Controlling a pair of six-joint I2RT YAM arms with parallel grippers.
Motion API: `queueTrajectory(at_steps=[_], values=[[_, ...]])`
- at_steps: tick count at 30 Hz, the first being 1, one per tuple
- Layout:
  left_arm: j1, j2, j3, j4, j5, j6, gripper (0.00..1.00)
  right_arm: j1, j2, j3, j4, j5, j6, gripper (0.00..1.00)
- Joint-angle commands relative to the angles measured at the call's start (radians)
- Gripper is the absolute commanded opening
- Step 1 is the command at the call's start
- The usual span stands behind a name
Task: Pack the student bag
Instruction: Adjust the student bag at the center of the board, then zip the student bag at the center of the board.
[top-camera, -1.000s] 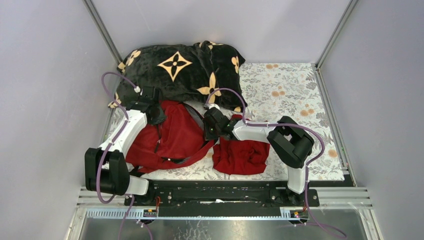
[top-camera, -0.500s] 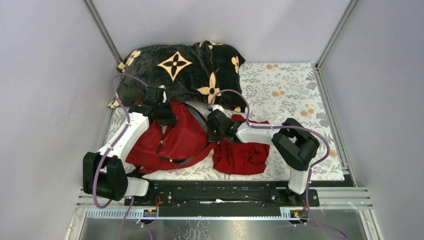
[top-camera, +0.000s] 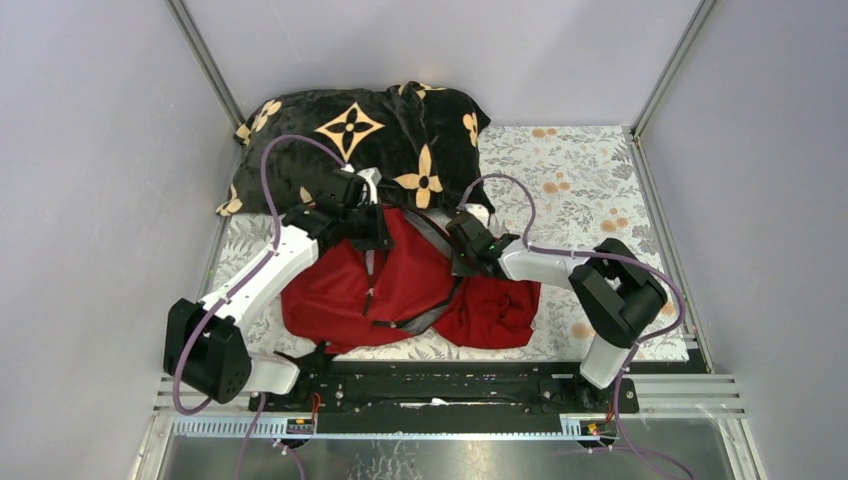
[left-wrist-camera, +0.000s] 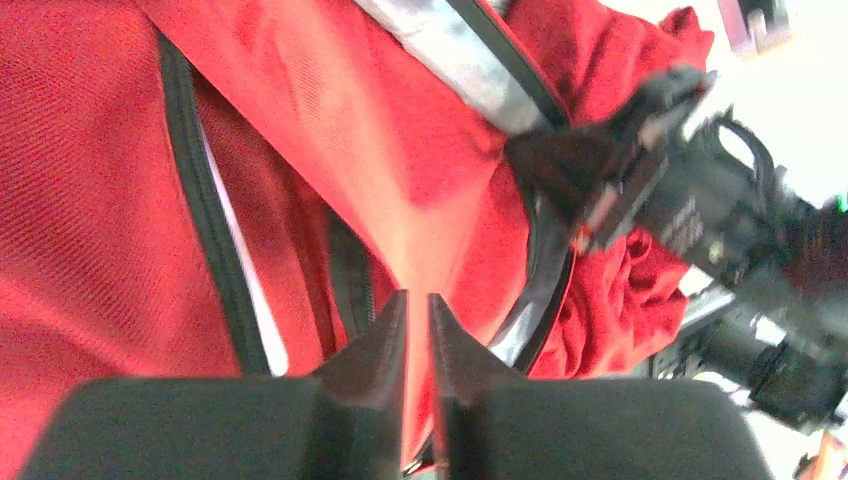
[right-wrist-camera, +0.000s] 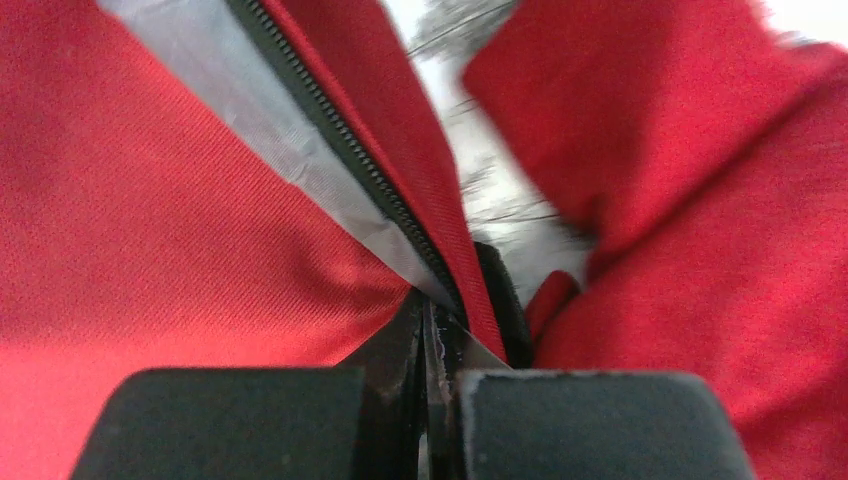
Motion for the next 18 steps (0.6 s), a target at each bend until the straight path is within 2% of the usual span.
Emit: queueTrajectory(at_steps=[1,4,7,8,10,13,18], values=[[-0.051,-0.057,0.065,0.026,-0.013,0.055,0.25,-0.072,-0.078,0.021,-0.127,0.205,-0.081,0.0],[-0.051,-0.101,0.072,-0.018,-0.094,0.073,0.43,-0.11,-0.094,0.096,-0.121,0.202,-0.207,0.01],[-0.051,-0.13,0.076,-0.092,-0.159,0.107,0.47,-0.114,-0.133,0.153,-0.095,0.083,-0.305,0.14],[-0.051,-0.141,0.071,-0.115,-0.168,0.123,0.48,-0.113,-0.151,0.154,-0.076,0.019,-0.318,0.22],[-0.08,-0.158,0.061,-0.175,-0.196,0.165,0.48,-0.112,-0.186,0.136,-0.03,-0.133,-0.315,0.42],[-0.17,-0.17,0.044,-0.287,-0.327,0.116,0.51,-0.096,-0.24,0.072,0.043,-0.278,-0.24,0.56],[-0.248,-0.229,-0.025,-0.356,-0.38,-0.052,0.57,-0.044,-0.31,-0.032,0.117,-0.328,-0.122,0.6]])
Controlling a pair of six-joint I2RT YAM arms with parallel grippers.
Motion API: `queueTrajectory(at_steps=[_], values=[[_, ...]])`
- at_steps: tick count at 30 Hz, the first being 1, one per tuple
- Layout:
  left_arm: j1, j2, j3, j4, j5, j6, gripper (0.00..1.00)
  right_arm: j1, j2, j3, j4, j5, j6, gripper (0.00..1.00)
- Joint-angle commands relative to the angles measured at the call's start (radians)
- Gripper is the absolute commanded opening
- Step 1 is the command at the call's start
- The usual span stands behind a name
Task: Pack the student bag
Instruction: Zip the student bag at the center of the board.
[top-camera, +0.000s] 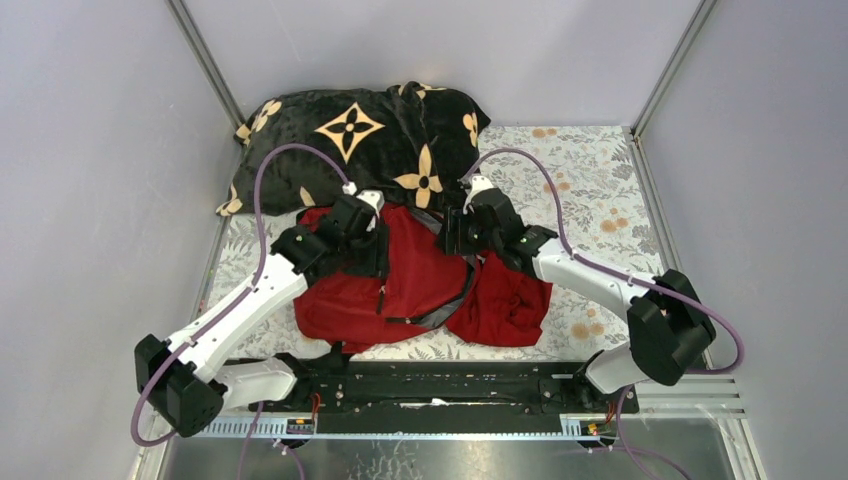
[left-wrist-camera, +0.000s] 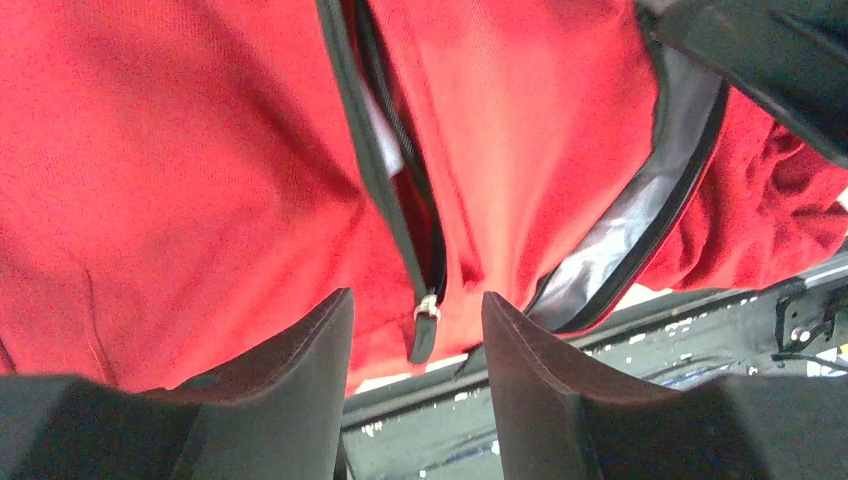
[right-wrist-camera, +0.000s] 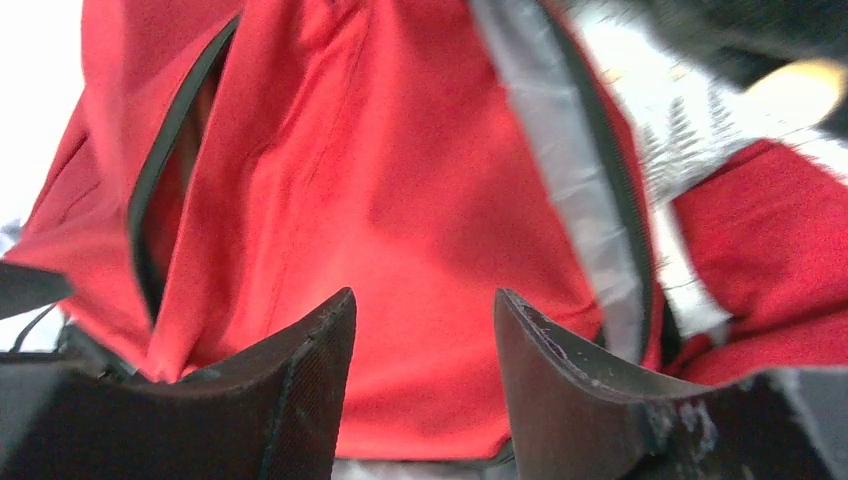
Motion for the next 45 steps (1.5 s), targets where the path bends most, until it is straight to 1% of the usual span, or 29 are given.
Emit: queueTrajectory(at_steps=[1,6,9,12,15,20,21,22,25,26,27,29,32,34,36,38,40,43,45], values=[[-0.053,-0.065,-0.073,-0.114,-0.098,-0.149,0.58,0.052,-0.063,-0.072,0.079,-0.117,0.095,0.6],[-0.128,-0.082,-0.19,-0.083,-0.089,-0.281,0.57,0.115,-0.065,-0.088,0.08,-0.108,0.105,0.61],[-0.163,-0.055,-0.218,-0.04,-0.114,-0.312,0.52,0.121,-0.043,-0.091,0.094,-0.109,0.117,0.61],[-0.177,-0.061,-0.224,-0.008,-0.129,-0.321,0.51,0.123,-0.031,-0.089,0.097,-0.109,0.126,0.61],[-0.179,-0.081,-0.255,0.046,-0.087,-0.316,0.51,0.122,-0.03,-0.091,0.104,-0.112,0.136,0.62],[-0.179,-0.062,-0.272,0.074,-0.087,-0.309,0.43,0.125,-0.023,-0.096,0.133,-0.136,0.155,0.61],[-0.18,-0.059,-0.276,0.089,-0.077,-0.309,0.4,0.128,-0.019,-0.096,0.134,-0.139,0.156,0.61],[-0.179,-0.056,-0.28,0.098,-0.072,-0.31,0.34,0.131,-0.017,-0.097,0.135,-0.141,0.154,0.61],[-0.178,-0.051,-0.275,0.099,-0.081,-0.315,0.1,0.159,-0.012,-0.106,0.144,-0.162,0.15,0.62],[-0.179,-0.055,-0.271,0.092,-0.084,-0.318,0.03,0.16,-0.005,-0.106,0.153,-0.196,0.17,0.62],[-0.178,-0.063,-0.27,0.089,-0.082,-0.319,0.0,0.16,0.006,-0.105,0.17,-0.237,0.199,0.61],[-0.179,-0.085,-0.271,0.094,-0.068,-0.329,0.0,0.167,0.037,-0.099,0.208,-0.302,0.252,0.61],[-0.178,-0.127,-0.287,0.113,-0.048,-0.351,0.0,0.189,0.072,-0.1,0.249,-0.306,0.285,0.62],[-0.178,-0.147,-0.292,0.117,-0.056,-0.358,0.0,0.202,0.093,-0.095,0.264,-0.304,0.287,0.58],[-0.178,-0.16,-0.285,0.093,-0.106,-0.379,0.0,0.215,0.101,-0.094,0.283,-0.313,0.277,0.54],[-0.179,-0.176,-0.281,0.085,-0.128,-0.384,0.0,0.231,0.089,-0.106,0.301,-0.303,0.258,0.52],[-0.178,-0.2,-0.288,0.098,-0.122,-0.384,0.0,0.244,0.072,-0.118,0.31,-0.28,0.216,0.53],[-0.177,-0.228,-0.298,0.105,-0.136,-0.403,0.0,0.264,0.052,-0.139,0.341,-0.259,0.058,0.45],[-0.177,-0.249,-0.314,0.106,-0.144,-0.462,0.0,0.277,0.039,-0.152,0.333,-0.199,-0.042,0.43]])
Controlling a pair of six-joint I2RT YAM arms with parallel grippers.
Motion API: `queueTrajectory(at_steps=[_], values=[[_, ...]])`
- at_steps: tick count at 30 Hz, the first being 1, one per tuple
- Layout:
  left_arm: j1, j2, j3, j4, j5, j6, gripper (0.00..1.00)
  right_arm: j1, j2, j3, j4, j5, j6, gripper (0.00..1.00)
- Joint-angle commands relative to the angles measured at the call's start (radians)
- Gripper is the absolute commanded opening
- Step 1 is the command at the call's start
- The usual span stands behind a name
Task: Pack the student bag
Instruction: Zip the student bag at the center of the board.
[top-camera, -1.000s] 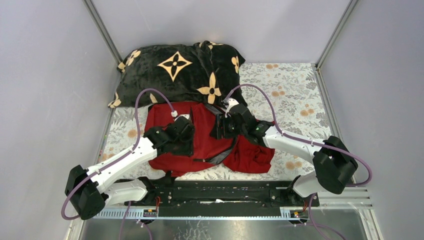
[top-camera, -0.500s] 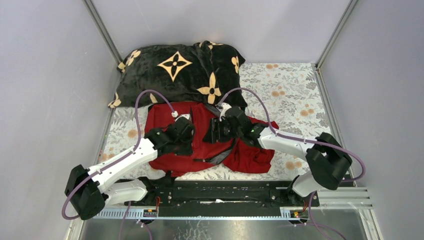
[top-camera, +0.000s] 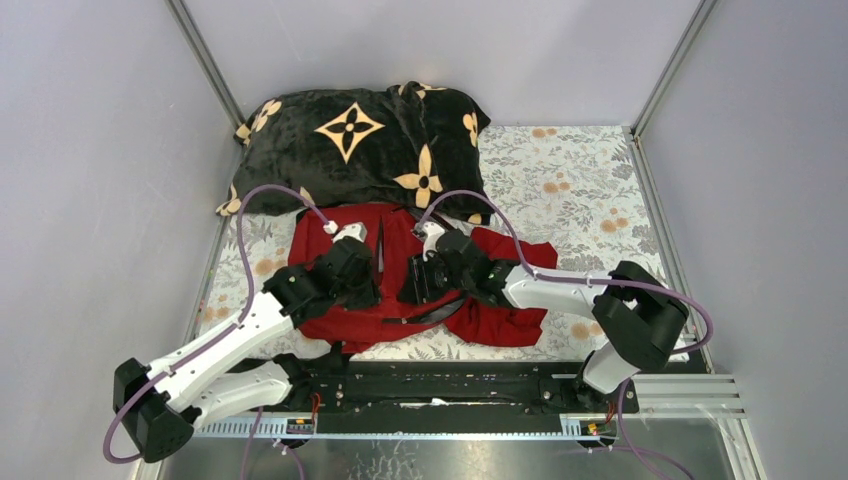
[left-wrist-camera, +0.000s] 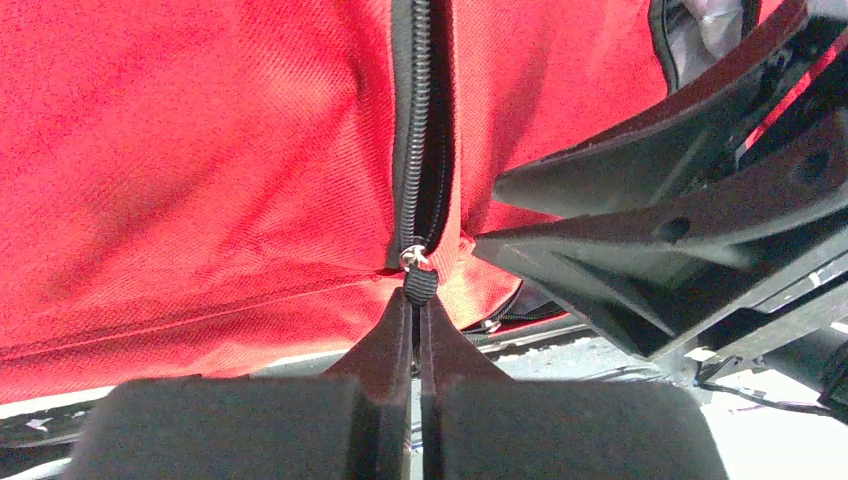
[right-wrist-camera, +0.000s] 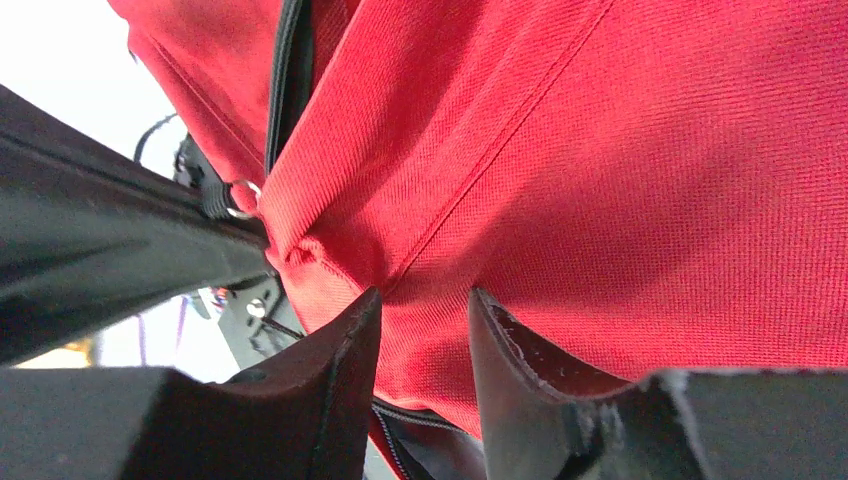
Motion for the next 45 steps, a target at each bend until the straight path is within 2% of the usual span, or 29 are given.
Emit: queueTrajectory(at_steps=[1,6,8,11,14,19,30,32,34,35,37,38,42,45], values=[[-0.007,-0.054,-0.04,0.056,-0.039,-0.11,0.0,0.039,-0.069,-0.031,0.08,0.086,-0.244,0.43],[-0.005,-0.097,-0.102,0.143,0.023,-0.152,0.0,0.041,-0.106,-0.084,0.121,0.097,-0.378,0.52],[-0.004,-0.093,-0.108,0.143,0.027,-0.152,0.0,0.046,-0.142,-0.165,0.258,0.086,-0.401,0.56],[-0.005,-0.091,-0.109,0.134,0.028,-0.154,0.0,0.062,-0.177,-0.257,0.449,0.106,-0.451,0.56],[-0.005,-0.096,-0.111,0.134,0.024,-0.155,0.0,0.079,-0.151,-0.23,0.469,0.118,-0.488,0.55],[-0.005,-0.117,-0.107,0.116,0.012,-0.156,0.0,0.095,-0.091,-0.166,0.484,0.043,-0.497,0.55],[-0.005,-0.119,-0.109,0.151,0.063,-0.143,0.0,0.109,0.012,-0.142,0.598,0.046,-0.528,0.53],[-0.004,-0.119,-0.107,0.163,0.075,-0.138,0.0,0.11,0.032,-0.142,0.625,0.034,-0.511,0.5],[-0.005,-0.115,-0.107,0.172,0.08,-0.137,0.0,0.112,0.046,-0.137,0.631,0.026,-0.5,0.42],[-0.005,-0.113,-0.103,0.178,0.08,-0.134,0.0,0.113,0.051,-0.135,0.629,0.023,-0.495,0.33],[-0.004,-0.105,-0.091,0.178,0.071,-0.126,0.0,0.115,0.055,-0.136,0.626,0.025,-0.481,0.08],[-0.001,-0.099,-0.078,0.174,0.066,-0.123,0.0,0.116,0.053,-0.14,0.62,0.032,-0.476,0.0],[0.079,-0.058,-0.014,0.153,0.089,-0.089,0.0,0.118,0.026,-0.197,0.632,0.072,-0.457,0.0],[0.171,-0.019,0.019,0.173,0.148,-0.053,0.0,0.123,0.024,-0.195,0.567,0.07,-0.458,0.0]])
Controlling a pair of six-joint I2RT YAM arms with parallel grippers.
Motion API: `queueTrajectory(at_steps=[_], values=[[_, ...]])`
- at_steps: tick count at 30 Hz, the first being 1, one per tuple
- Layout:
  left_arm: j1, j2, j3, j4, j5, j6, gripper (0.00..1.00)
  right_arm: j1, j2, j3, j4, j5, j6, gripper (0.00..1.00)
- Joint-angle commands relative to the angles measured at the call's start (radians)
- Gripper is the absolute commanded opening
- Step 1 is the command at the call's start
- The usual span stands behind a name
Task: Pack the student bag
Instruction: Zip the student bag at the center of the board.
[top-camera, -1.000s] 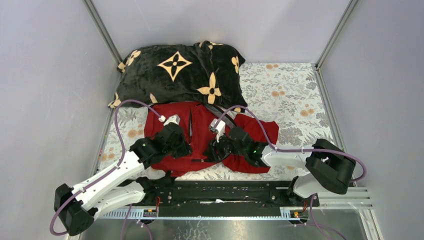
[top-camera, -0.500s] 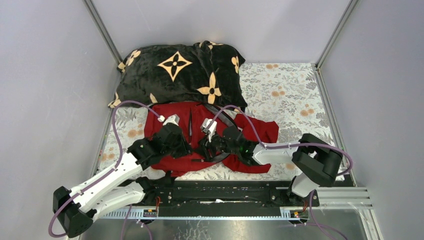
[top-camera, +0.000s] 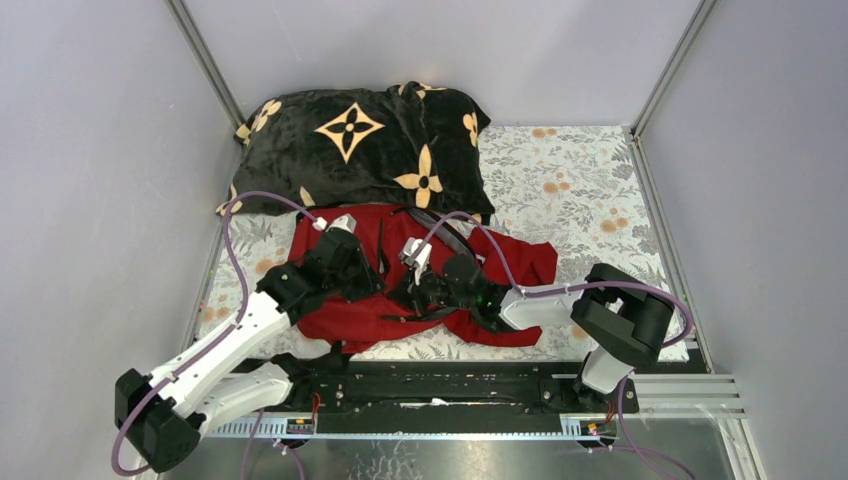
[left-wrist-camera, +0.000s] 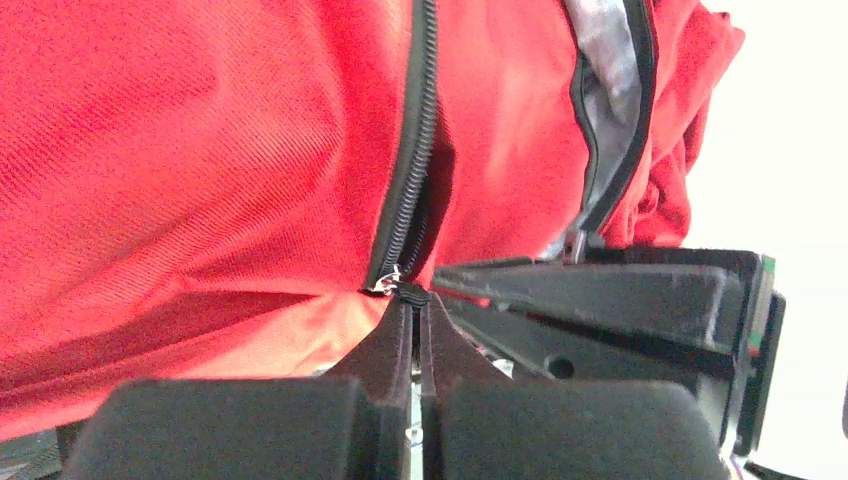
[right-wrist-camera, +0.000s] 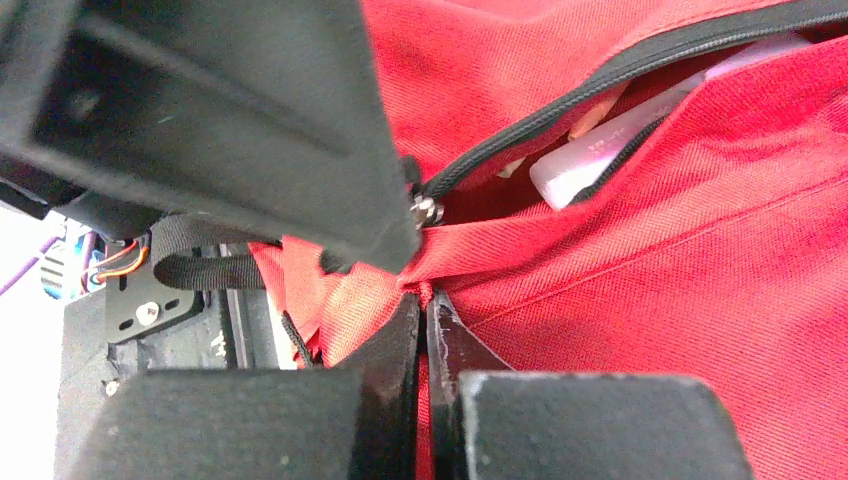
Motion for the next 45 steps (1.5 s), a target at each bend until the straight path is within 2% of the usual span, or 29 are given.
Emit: queueTrajectory(at_steps=[1,6,11,21,25,28,29,32,33,34,37,38,42,45], values=[[0.123,0.043,0.075,0.071,0.087,0.068,0.0,0.023,-0.025,-0.006,-0.027,0.022,0.009,0.0],[0.258,0.108,0.121,0.119,0.205,0.094,0.0,0.047,-0.004,-0.031,-0.022,0.06,0.006,0.0],[0.332,0.189,0.187,0.135,0.23,0.129,0.0,0.068,0.006,-0.027,-0.036,0.068,0.0,0.0],[0.364,0.218,0.277,0.103,0.219,0.17,0.0,0.089,-0.011,-0.041,-0.076,0.12,-0.028,0.0],[0.364,0.191,0.233,0.065,0.221,0.217,0.0,0.091,-0.027,-0.045,-0.098,0.126,-0.037,0.0],[0.364,0.144,0.143,0.138,0.313,0.271,0.0,0.092,-0.029,-0.042,-0.112,0.132,-0.03,0.0],[0.364,0.134,0.118,0.162,0.366,0.289,0.0,0.092,-0.029,-0.037,-0.127,0.134,-0.029,0.02],[0.363,0.13,0.096,0.168,0.423,0.318,0.0,0.092,-0.039,-0.018,-0.191,0.133,-0.021,0.33],[0.363,0.128,0.096,0.16,0.42,0.327,0.0,0.091,-0.045,-0.007,-0.223,0.133,-0.02,0.4],[0.363,0.124,0.099,0.151,0.412,0.336,0.01,0.092,-0.053,0.003,-0.255,0.145,-0.02,0.43],[0.364,0.112,0.133,0.109,0.379,0.372,0.37,0.092,-0.089,-0.008,-0.291,0.191,-0.033,0.46],[0.363,0.108,0.149,0.096,0.358,0.38,0.43,0.092,-0.113,-0.019,-0.294,0.211,-0.04,0.47],[0.367,0.077,0.236,0.059,0.231,0.356,0.45,0.092,-0.224,-0.042,-0.334,0.237,-0.079,0.47],[0.376,0.055,0.238,0.059,0.166,0.319,0.44,0.092,-0.26,-0.012,-0.368,0.239,-0.138,0.48]])
